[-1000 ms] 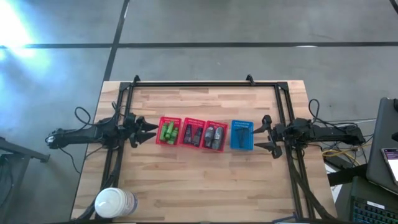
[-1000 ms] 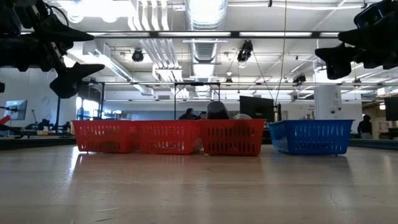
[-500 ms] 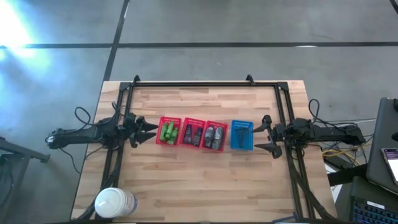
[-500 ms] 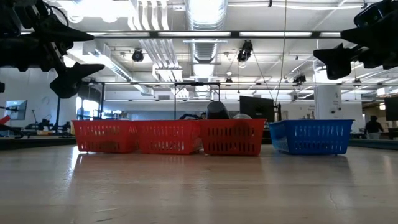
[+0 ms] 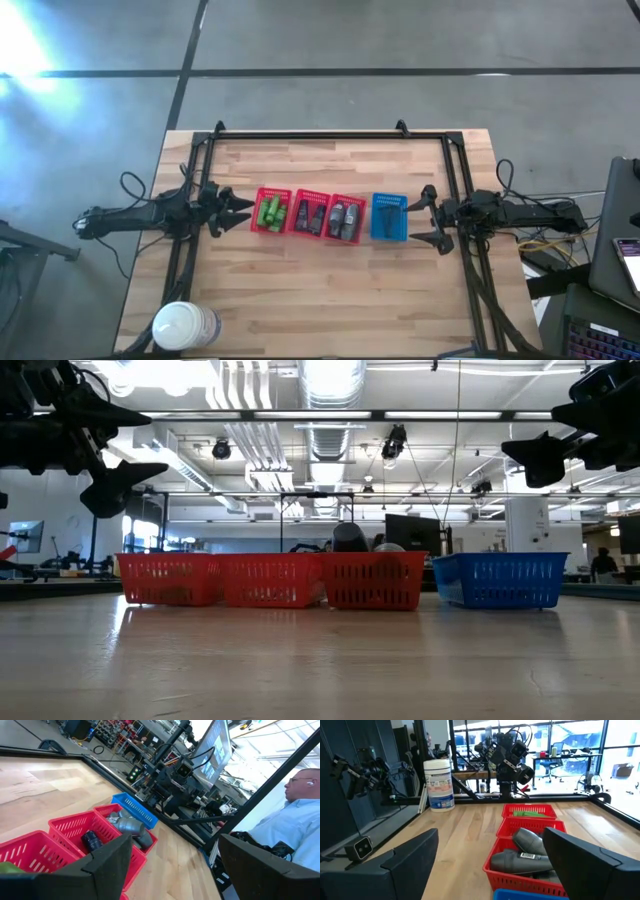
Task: Pick & Place Travel size toiletries
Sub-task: Return to Home Position
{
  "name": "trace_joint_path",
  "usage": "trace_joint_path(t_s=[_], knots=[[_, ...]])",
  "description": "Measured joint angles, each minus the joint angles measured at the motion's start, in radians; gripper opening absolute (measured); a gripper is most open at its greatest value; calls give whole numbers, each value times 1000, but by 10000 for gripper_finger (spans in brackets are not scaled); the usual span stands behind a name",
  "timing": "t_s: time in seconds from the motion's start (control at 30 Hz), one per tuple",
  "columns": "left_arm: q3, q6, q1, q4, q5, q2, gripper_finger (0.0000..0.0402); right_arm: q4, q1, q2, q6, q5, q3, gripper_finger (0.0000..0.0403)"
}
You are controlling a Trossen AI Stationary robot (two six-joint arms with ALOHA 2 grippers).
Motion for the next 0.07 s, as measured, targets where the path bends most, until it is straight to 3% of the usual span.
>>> trace_joint_path(t_s=[0.07], knots=[[0, 0, 0, 0, 0, 0, 300, 0, 0, 0, 0, 0, 0, 359]])
